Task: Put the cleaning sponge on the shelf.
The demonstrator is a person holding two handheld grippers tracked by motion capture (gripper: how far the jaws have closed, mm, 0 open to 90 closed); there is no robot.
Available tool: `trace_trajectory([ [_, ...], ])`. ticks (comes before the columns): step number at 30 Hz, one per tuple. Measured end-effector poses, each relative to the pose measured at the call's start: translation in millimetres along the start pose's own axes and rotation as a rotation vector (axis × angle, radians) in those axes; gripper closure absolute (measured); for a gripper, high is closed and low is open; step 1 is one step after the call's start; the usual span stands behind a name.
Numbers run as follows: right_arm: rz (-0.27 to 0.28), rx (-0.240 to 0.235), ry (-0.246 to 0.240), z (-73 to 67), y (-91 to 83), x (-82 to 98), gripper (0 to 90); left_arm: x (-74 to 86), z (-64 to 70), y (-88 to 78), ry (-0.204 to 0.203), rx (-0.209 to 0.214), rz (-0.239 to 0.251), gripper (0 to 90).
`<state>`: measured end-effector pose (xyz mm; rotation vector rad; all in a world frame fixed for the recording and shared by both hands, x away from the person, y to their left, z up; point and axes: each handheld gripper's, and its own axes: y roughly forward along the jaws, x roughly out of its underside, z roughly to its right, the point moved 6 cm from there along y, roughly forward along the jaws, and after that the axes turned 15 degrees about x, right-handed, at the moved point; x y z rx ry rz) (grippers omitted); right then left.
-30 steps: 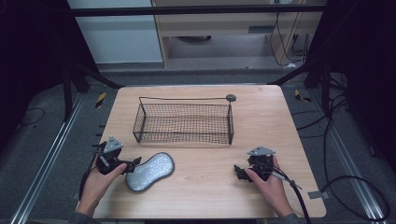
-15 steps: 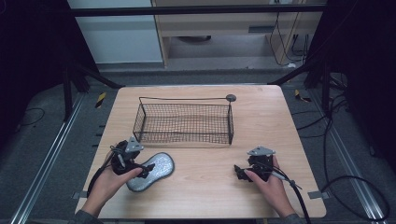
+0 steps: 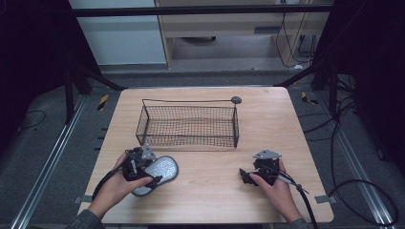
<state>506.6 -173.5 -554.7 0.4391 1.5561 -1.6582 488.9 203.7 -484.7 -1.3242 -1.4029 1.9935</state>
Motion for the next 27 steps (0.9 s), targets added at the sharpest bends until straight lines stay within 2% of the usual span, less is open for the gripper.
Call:
trace_trajectory([
  [2,0.0,0.0,0.0,0.0,0.0,0.0,0.4,-1.1,-0.1,-1.1,0.003,-0.001,-0.01,4.5],
  [5,0.0,0.0,0.0,0.0,0.0,0.0,0.4,-2.6,-2.0,-1.5,-0.004,0.022,-0.03,4.0],
  [7,0.0,-0.001,-0.001,0.1,0.0,0.0,0.4,-3.3,-5.2,-3.1,0.001,0.009,-0.044,4.1],
  [13,0.0,-0.001,-0.001,0.0,0.0,0.0,0.4,-4.1,-13.4,-4.7,-0.023,0.027,-0.069,3.7],
  [22,0.0,-0.001,0.0,0.0,0.1,-0.1,0.4,-3.6,-15.0,6.8,0.011,0.074,-0.149,4.1],
  [25,0.0,-0.001,-0.001,0.0,0.1,-0.1,0.4,1.1,-15.8,10.2,0.01,0.081,-0.17,4.1],
  [27,0.0,-0.001,-0.001,0.0,0.1,-0.1,0.4,4.3,-16.2,11.7,-0.001,0.097,-0.164,4.1],
])
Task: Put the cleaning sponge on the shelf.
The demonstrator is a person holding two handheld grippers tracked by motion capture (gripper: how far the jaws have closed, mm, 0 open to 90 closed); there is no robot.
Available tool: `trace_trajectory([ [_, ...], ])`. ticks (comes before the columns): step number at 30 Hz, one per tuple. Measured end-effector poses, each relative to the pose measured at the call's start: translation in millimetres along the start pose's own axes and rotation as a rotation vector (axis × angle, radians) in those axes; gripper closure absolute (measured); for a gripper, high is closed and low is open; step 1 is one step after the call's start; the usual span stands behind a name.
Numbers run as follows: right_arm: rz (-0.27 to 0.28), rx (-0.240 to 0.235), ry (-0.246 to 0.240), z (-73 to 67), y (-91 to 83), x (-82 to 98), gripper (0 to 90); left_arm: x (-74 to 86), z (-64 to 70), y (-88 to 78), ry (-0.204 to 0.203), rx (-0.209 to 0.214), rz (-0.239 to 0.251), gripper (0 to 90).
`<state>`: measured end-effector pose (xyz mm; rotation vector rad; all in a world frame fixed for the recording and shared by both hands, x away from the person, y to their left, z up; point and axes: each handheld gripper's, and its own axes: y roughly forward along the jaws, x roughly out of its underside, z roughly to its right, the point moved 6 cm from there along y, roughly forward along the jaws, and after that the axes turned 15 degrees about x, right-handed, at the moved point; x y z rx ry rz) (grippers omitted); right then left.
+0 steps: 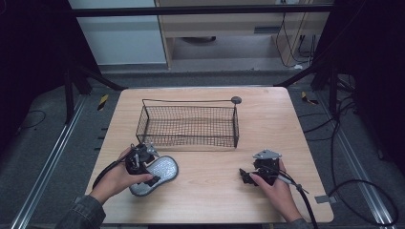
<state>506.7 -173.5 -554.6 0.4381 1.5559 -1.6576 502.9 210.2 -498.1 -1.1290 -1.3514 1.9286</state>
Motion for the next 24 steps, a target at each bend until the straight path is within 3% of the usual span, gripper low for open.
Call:
trace_trajectory([
  [7,0.0,0.0,0.0,0.0,0.0,0.0,0.4,2.4,-0.3,2.2,-0.004,0.009,0.006,3.9],
  [24,-0.001,0.0,0.0,0.0,0.0,0.0,0.4,3.4,0.3,17.8,0.005,0.041,-0.066,3.9],
])
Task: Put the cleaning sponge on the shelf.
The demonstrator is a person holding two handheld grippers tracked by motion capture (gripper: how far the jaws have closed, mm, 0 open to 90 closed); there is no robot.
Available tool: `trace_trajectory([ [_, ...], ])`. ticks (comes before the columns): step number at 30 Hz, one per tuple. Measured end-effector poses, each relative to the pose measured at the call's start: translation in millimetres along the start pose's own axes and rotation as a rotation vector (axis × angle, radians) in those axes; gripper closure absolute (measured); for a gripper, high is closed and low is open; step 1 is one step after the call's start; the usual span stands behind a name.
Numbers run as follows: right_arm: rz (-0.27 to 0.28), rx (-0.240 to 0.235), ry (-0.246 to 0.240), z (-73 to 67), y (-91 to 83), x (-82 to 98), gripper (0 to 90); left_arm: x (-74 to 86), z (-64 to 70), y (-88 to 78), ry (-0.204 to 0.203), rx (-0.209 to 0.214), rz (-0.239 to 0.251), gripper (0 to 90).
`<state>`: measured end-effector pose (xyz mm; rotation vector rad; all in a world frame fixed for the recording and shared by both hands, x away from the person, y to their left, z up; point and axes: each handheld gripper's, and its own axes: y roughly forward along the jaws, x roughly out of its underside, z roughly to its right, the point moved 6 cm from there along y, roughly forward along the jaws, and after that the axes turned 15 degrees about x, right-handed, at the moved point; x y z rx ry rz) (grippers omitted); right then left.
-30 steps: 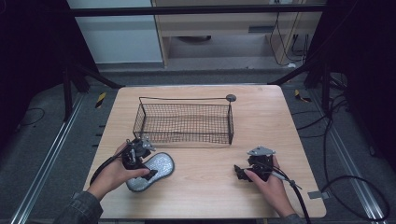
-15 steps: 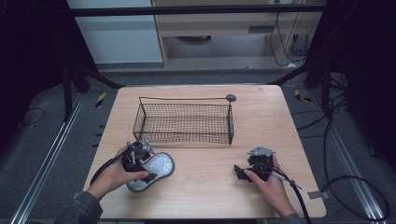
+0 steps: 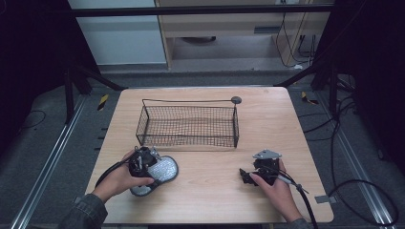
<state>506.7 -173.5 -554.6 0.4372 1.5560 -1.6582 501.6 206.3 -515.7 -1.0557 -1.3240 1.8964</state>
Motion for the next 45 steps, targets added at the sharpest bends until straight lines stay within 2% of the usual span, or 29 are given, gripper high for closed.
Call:
trace_trajectory([
  [23,-0.001,-0.002,-0.001,-0.3,-0.3,0.1,0.4,0.5,-8.3,17.5,-0.016,0.037,-0.025,1.9],
  [32,-0.001,-0.002,0.0,-0.4,-0.4,0.2,0.4,2.1,-12.9,18.7,-0.03,0.05,-0.01,2.7],
  [45,-0.001,-0.002,0.0,-0.4,-0.4,0.2,0.4,3.7,-12.1,12.9,-0.018,0.011,-0.012,11.3],
])
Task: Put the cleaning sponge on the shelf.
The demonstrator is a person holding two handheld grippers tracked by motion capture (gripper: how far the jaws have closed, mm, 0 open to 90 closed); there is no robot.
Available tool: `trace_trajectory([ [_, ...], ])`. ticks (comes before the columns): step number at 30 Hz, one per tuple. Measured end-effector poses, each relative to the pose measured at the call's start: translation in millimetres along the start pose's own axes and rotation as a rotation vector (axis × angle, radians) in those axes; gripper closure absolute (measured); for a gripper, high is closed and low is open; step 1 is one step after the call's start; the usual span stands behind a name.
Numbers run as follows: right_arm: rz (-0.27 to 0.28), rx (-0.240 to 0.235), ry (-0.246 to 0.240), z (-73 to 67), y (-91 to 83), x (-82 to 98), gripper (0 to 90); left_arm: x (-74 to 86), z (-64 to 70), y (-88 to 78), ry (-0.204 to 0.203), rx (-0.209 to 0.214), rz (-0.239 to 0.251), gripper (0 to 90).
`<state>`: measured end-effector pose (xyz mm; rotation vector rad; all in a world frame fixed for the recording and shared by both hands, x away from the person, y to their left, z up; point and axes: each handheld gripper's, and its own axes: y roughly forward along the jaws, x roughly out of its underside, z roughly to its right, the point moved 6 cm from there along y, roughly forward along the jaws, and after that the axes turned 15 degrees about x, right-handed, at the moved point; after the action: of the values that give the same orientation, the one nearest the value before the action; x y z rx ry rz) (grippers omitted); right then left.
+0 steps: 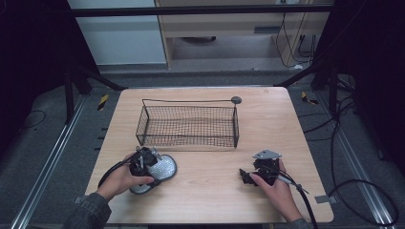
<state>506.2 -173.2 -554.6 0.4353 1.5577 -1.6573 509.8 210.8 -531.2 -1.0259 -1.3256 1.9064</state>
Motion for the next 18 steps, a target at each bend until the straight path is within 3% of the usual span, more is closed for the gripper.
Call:
trace_trajectory([
  [10,-0.001,-0.001,-0.001,-0.1,-0.1,-0.1,0.4,-4.5,3.3,-19.0,0.023,-0.036,0.064,12.2],
  [12,-0.001,-0.002,0.0,-0.1,0.0,-0.1,0.4,-6.5,4.9,-24.6,0.043,-0.048,0.079,12.3],
  [18,0.0,-0.002,-0.001,-0.1,0.0,-0.1,0.4,-8.3,9.9,-32.0,0.072,-0.067,0.079,12.3],
])
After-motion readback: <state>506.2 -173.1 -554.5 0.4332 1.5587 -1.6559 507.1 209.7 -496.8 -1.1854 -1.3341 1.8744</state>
